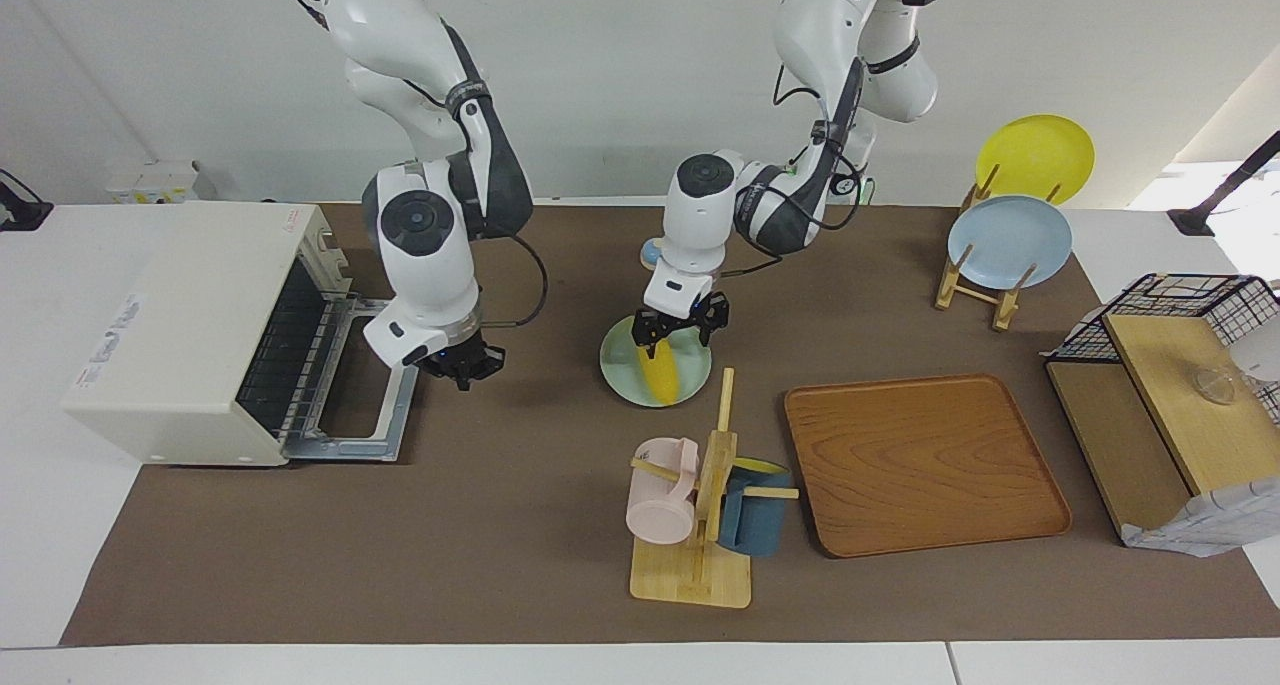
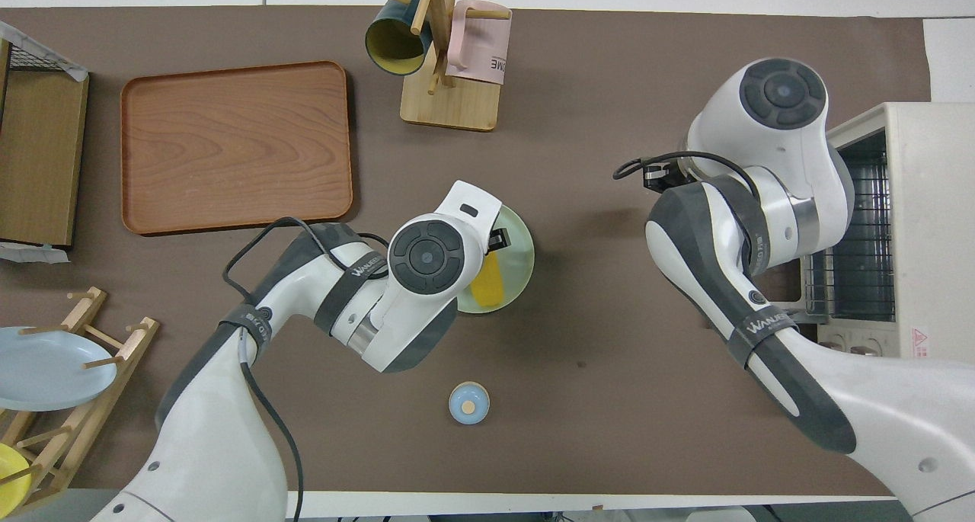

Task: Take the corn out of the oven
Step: 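Release the plate with the right gripper while the left gripper reaches the corn, then grasp the yellow corn with the left gripper and carry it to the wooden tray, then lower the corn onto the wooden tray and open the left gripper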

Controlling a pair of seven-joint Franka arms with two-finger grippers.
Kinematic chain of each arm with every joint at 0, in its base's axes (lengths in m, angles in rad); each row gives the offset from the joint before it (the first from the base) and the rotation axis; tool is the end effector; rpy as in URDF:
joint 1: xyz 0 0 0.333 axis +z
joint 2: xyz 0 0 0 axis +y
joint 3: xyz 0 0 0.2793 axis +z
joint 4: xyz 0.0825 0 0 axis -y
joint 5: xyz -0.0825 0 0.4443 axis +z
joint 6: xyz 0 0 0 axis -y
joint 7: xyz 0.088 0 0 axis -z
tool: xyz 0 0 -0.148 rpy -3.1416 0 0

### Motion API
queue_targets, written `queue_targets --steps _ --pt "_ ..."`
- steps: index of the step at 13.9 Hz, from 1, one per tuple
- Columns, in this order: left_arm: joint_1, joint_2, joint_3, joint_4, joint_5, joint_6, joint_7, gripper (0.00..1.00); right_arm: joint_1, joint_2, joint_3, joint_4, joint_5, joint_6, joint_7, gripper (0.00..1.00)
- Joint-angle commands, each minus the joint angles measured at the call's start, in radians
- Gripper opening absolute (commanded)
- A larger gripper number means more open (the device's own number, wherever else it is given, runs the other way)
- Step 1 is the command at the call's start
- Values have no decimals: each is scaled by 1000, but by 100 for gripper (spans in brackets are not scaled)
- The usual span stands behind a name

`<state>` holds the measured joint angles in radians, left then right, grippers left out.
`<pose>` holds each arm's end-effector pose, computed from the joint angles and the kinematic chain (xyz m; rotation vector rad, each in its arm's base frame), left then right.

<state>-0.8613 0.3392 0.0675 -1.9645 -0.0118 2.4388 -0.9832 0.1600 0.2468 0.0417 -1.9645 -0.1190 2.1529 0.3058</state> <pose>0.4652 -0.4729 0.1987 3.0273 0.2923 0.1470 0.6222 0.1183 0.2319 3.0417 -0.0558 -0.0519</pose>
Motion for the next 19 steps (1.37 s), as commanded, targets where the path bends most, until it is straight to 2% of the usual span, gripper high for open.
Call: queue_targets --steps 1,2,5,6,8,10,11,12,13,14,16,19 --pt "-19 27 20 29 -37 10 -8 11 -42 -47 15 -114 -53 62 -52 0" --pt "-22 26 20 30 -37 -6 -5 0 -63 -35 15 -119 -59 67 -62 0" --pt "20 37 37 142 -33 -185 21 0 -79 -18 15 -126 -62 84 -77 0" --pt "95 24 47 150 -33 -228 87 0 -79 -18 15 -137 -73 85 -76 0" --pt "294 4 49 173 -31 -285 354 0 -94 -20 15 -149 -102 85 -79 0" --pt "503 64 44 203 -34 -192 739 0 -97 -18 15 -137 -122 76 -124 0" --pt "528 105 46 226 -31 -134 794 0 -97 -20 15 -120 -146 61 -143 0" --pt "539 151 48 254 -31 -95 807 5 -102 -24 15 -100 -162 21 -161 0" --pt "560 159 48 271 -30 -101 816 44 -103 -29 15 -70 -165 -23 -195 0" --pt "559 155 51 279 -34 -133 811 99 -121 -34 15 -42 -165 -68 -238 0" --pt "576 50 60 262 -34 -226 808 100 -146 -72 17 -18 -165 -119 -290 0" --pt "630 -170 64 277 -33 -543 816 100 -192 -133 17 36 -154 -234 -373 0"
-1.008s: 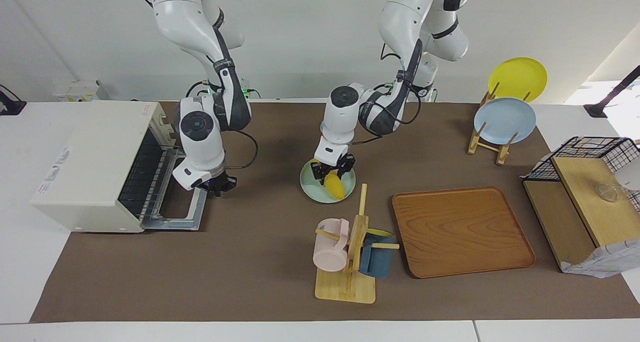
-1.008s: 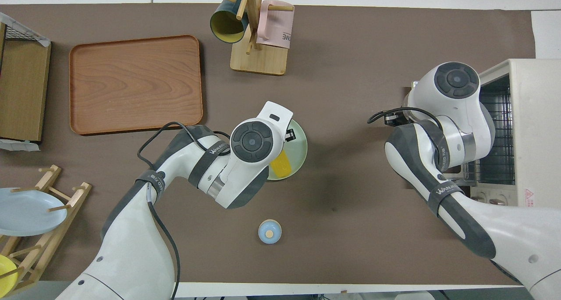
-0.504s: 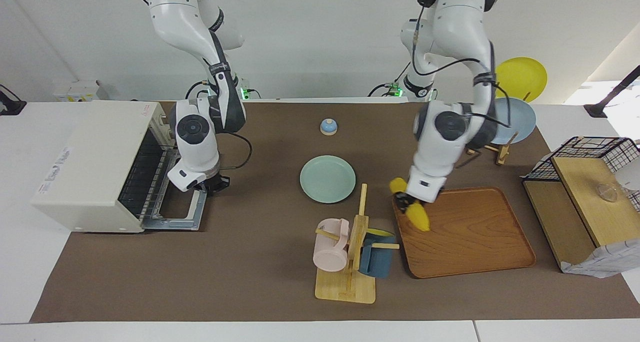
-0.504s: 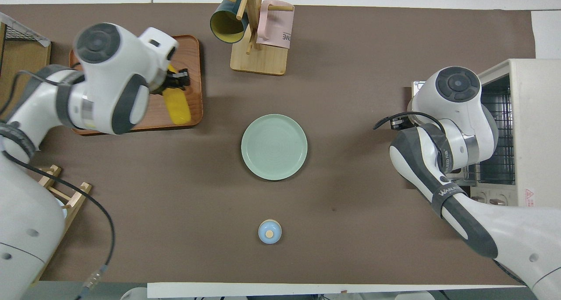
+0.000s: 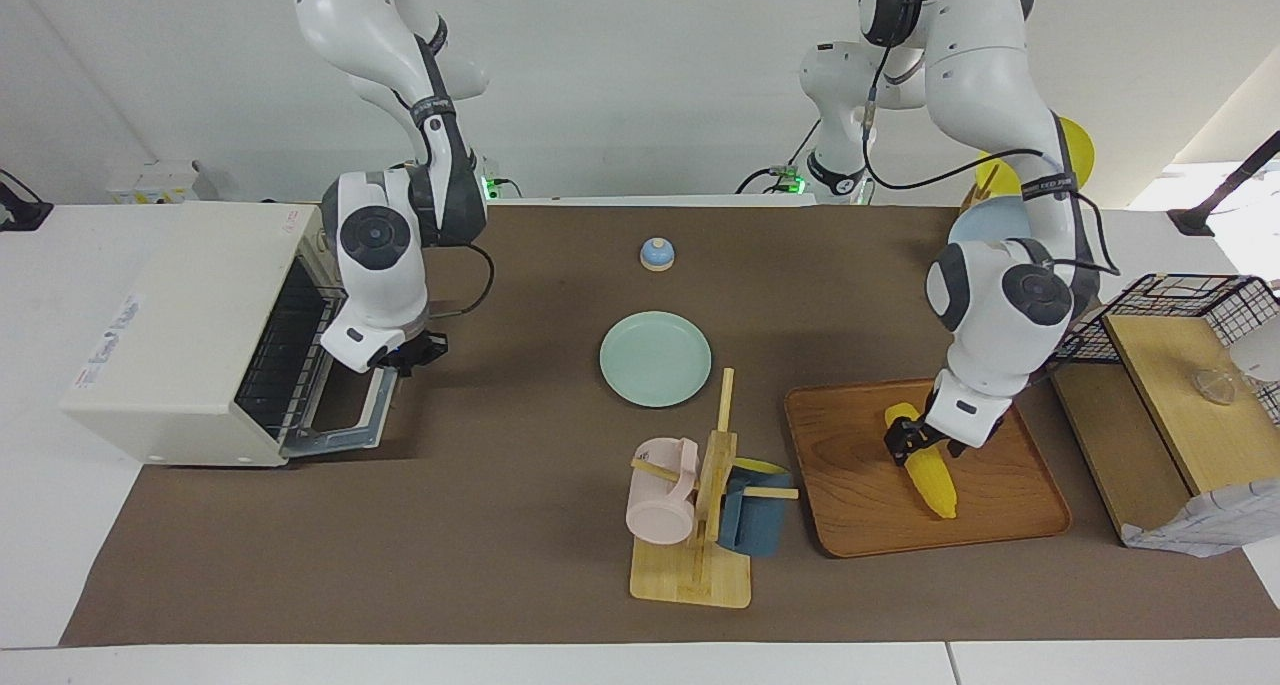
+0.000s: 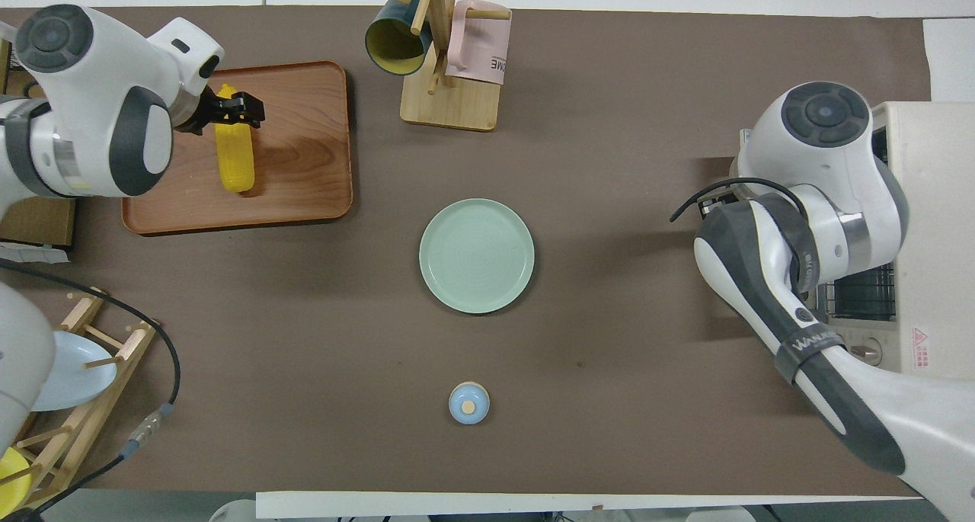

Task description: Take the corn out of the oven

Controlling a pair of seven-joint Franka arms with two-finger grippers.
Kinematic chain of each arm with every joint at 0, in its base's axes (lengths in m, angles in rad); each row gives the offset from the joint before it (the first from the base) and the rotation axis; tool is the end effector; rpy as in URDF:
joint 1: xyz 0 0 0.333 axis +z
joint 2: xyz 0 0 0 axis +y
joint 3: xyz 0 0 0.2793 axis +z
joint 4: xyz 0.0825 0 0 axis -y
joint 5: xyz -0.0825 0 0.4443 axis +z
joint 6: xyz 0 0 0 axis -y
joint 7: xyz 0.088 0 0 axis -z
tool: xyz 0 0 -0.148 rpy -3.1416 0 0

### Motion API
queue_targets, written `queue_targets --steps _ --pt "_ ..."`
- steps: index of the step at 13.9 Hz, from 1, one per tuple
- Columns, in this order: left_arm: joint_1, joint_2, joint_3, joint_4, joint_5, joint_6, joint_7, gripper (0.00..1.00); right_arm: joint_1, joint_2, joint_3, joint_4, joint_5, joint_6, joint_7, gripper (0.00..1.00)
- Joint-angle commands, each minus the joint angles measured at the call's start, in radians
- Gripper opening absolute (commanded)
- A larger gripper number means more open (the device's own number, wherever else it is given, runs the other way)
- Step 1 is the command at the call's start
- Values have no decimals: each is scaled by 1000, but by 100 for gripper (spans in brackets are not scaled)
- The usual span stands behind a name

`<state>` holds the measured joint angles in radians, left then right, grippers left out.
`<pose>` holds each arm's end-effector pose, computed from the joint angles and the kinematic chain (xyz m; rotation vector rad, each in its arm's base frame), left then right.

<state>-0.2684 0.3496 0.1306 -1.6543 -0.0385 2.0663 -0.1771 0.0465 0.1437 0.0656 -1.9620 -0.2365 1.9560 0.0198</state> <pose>0.7003 -0.1053 0.3152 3.1385 0.0741 0.1041 0.6112 0.0443 0.2851 2.9088 0.2888 -0.1976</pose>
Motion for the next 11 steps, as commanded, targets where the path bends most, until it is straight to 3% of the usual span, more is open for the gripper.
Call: queue_targets --steps 1,4,5,6,7,8,11 --pt "40 -234 3 -12 -6 -272 8 100 -94 -42 -7 44 -34 -63 -113 1" --pt "46 -342 29 27 23 -454 53 100 -131 -87 -6 48 -27 -97 -146 3" --pt "48 -357 29 27 26 -471 71 100 -145 -105 -7 48 -2 -110 -146 11" --pt "48 -359 29 27 26 -477 79 100 -149 -121 -7 51 29 -130 -144 30" --pt "48 -359 29 27 28 -477 83 100 -151 -145 -9 57 70 -159 -144 61" --pt "48 -360 29 27 28 -477 106 100 -152 -180 -9 72 124 -192 -146 100" --pt "48 -363 30 25 26 -485 134 100 -149 -197 -9 257 190 -380 -138 100"
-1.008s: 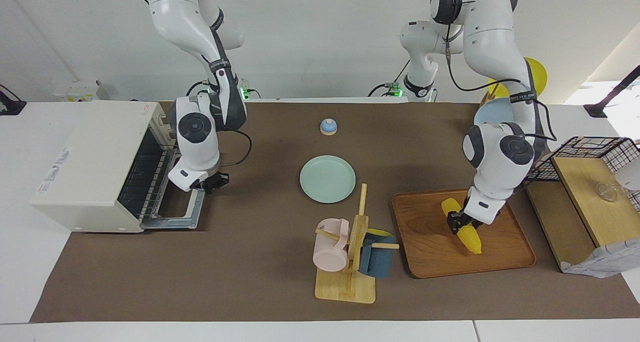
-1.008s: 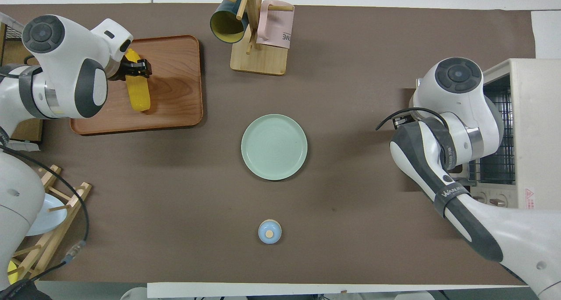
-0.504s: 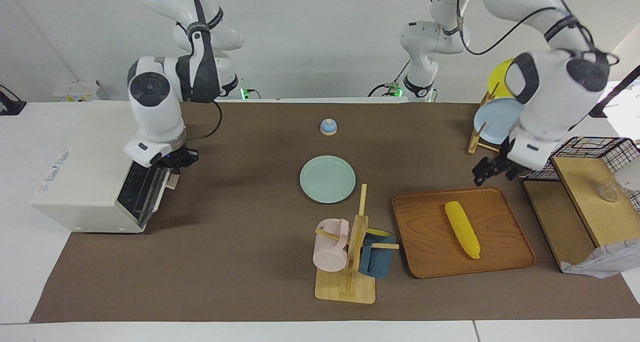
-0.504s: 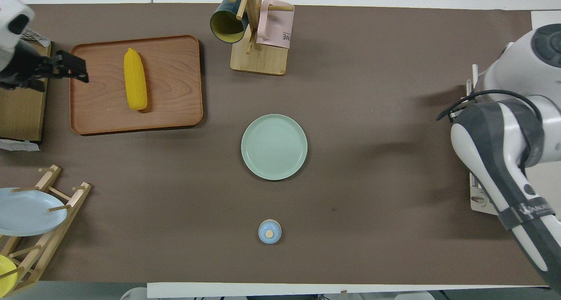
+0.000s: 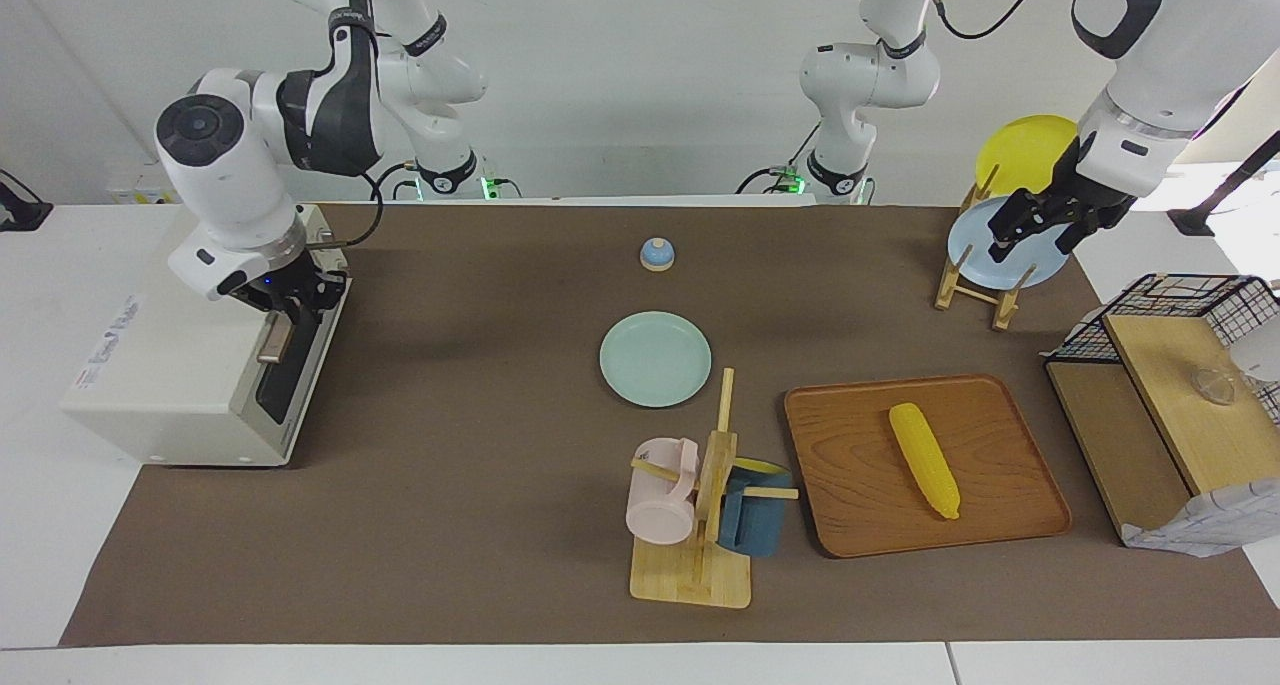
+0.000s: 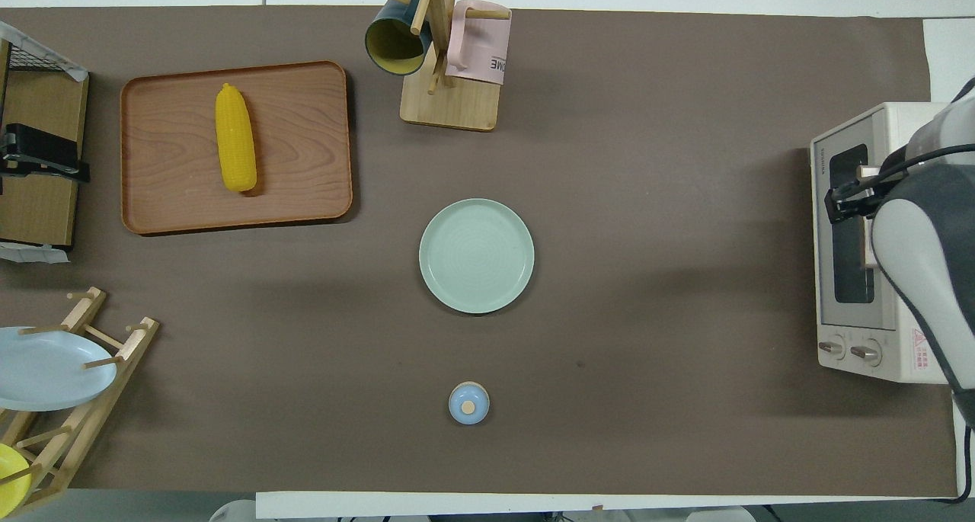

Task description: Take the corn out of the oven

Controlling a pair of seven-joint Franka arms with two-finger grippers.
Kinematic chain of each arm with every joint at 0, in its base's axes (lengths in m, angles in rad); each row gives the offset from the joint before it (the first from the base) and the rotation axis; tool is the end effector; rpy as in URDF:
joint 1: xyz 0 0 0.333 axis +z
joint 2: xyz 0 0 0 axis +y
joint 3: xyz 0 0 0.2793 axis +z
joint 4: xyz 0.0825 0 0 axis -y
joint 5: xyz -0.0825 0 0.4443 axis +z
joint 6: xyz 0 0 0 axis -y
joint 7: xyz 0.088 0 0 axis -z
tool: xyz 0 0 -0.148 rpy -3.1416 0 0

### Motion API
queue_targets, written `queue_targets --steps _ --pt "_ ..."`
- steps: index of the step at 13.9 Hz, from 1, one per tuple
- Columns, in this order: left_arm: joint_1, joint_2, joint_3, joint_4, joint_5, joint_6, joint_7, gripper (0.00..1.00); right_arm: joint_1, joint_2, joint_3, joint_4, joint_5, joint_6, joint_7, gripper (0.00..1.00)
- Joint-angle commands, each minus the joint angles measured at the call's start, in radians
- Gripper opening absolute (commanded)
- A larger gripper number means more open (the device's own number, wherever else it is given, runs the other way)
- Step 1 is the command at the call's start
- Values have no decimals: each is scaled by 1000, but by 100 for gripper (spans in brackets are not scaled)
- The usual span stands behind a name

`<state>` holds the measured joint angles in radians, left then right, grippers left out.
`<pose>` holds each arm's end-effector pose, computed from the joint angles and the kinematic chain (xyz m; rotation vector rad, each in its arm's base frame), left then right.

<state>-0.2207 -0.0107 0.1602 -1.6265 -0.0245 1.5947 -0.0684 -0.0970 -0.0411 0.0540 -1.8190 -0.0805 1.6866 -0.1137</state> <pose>0.6106 -0.0402 0.5257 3.1166 0.0136 -0.0357 0.5959 -0.0364 0.4498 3.0610 0.1279 -0.1495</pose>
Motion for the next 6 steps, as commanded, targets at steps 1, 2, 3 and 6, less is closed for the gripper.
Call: queue_targets --steps 1,2,3,6 --pt "0 -3 -1 -1 14 -21 27 100 -9 0 3 168 36 -155 -6 100" --pt "1 -3 1 -1 14 -21 29 100 -10 13 4 203 38 -185 -6 100" --pt "1 -3 1 -1 14 -22 29 100 -10 24 6 223 41 -206 -4 100" --pt "1 -3 -1 -3 14 -21 29 100 -10 49 4 277 76 -245 9 100"
